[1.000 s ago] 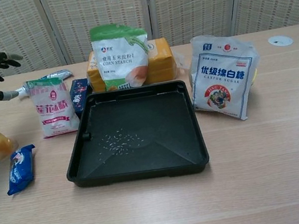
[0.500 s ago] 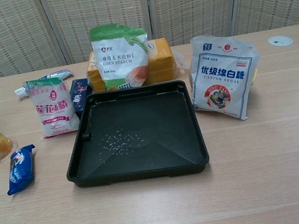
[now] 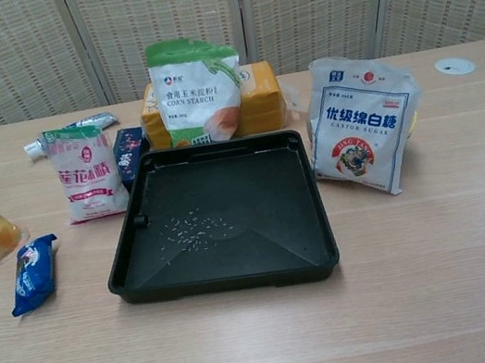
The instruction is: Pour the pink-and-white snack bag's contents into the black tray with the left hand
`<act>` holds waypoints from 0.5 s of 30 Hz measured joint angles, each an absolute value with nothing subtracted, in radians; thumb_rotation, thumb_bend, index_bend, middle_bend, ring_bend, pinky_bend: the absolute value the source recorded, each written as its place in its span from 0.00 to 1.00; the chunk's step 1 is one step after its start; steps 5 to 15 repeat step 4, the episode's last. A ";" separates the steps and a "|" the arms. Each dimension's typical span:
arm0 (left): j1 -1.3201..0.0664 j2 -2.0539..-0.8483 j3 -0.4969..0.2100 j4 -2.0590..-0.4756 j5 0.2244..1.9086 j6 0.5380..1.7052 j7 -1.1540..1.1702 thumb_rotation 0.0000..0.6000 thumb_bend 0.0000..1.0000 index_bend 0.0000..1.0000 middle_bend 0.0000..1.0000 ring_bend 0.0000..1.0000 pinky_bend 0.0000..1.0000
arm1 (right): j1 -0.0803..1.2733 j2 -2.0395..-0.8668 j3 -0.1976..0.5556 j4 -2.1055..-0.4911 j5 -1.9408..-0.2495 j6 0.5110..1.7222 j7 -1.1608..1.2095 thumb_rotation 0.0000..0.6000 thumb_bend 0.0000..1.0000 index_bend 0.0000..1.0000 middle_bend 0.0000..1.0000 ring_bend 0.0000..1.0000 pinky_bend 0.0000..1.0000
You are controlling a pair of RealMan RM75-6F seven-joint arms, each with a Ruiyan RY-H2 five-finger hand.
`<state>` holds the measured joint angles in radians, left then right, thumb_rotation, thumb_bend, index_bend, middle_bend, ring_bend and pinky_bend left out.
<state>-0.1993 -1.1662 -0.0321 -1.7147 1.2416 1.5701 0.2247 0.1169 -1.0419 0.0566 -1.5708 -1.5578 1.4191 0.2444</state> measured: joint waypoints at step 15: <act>-0.166 -1.161 -0.004 -1.746 1.301 1.609 0.252 1.00 0.42 0.11 0.12 0.06 0.08 | 0.122 -1.055 0.055 -1.561 -1.567 1.423 0.244 0.69 0.34 0.00 0.05 0.02 0.00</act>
